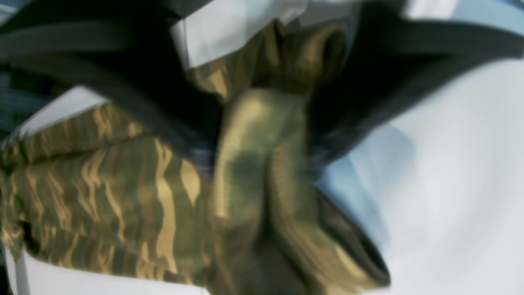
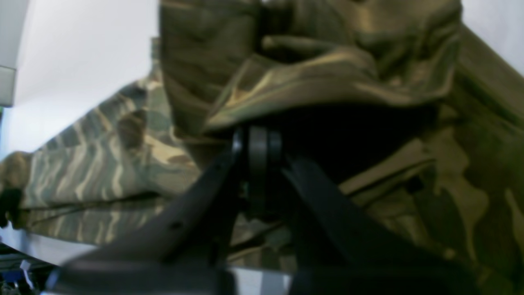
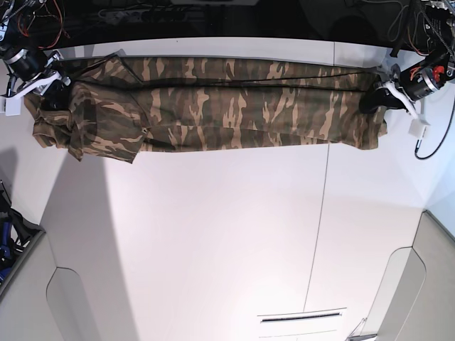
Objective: Fold the T-shirt properly
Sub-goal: 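Fold the strip end with the left gripper toward the right gripper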
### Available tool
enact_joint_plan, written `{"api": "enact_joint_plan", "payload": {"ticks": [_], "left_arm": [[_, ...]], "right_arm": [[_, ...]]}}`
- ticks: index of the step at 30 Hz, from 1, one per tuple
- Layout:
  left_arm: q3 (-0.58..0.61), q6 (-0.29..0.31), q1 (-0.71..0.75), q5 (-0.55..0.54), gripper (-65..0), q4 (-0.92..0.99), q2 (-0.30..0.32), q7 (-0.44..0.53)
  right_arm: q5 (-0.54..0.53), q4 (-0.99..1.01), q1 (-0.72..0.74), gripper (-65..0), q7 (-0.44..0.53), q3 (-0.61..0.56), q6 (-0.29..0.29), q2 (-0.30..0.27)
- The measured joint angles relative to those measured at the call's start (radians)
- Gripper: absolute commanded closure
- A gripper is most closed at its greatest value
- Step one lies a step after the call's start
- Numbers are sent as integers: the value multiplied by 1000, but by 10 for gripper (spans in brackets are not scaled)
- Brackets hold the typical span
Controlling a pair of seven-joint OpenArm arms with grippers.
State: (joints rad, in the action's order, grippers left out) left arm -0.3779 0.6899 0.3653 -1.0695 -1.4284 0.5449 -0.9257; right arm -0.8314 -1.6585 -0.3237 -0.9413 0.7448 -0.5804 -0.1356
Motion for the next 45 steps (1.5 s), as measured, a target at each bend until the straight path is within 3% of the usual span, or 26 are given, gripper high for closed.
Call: {"api": "enact_joint_plan", "payload": {"ticks": [1,5,8,15,16,20,25,31,35,40,43,45], "left_arm": [[2,0,1,0,0,2,-1,11],[1,0,0,5,0,2,-2,47],[-13,0,-12,3,0,3,-3,52],[-164,-1,-72,-46,0,-62,-2,-47],[-184,-1,-75,-64,0,-85,0,-76],[-205,-1,-75,-105,0,-203,1,-172],[-203,-1,-66,-196,0,-367,0,-222],[-164,-1,-66,-204,0,-558,2,-224],[-21,0,-66,-143,0,-603,1,-206],[201,-2,-72,87,0,-603,2,-42],[312,-69,-97,244,0,-602,-13,43],[373,-87,-113,300,0,-602,-41,51]], "right_arm": [[-5,0,0,0,0,0,0,0],[-5,0,0,0,0,0,0,0],[-97,0,0,0,-39,0,-1,0],[-183,-31,19,0,-127,23,-11,0],[-184,-35,22,-8,-127,28,-11,0],[-188,-39,39,-151,-127,33,-12,1],[-187,-40,50,-154,-127,33,-12,0],[-166,-40,50,-154,-127,35,-12,3],[-159,-40,50,-154,-127,35,-12,3],[-159,-40,50,-154,-127,43,-12,3],[-159,-40,50,-155,-128,78,-11,3],[-159,-40,50,-193,-131,114,-12,3]]}}
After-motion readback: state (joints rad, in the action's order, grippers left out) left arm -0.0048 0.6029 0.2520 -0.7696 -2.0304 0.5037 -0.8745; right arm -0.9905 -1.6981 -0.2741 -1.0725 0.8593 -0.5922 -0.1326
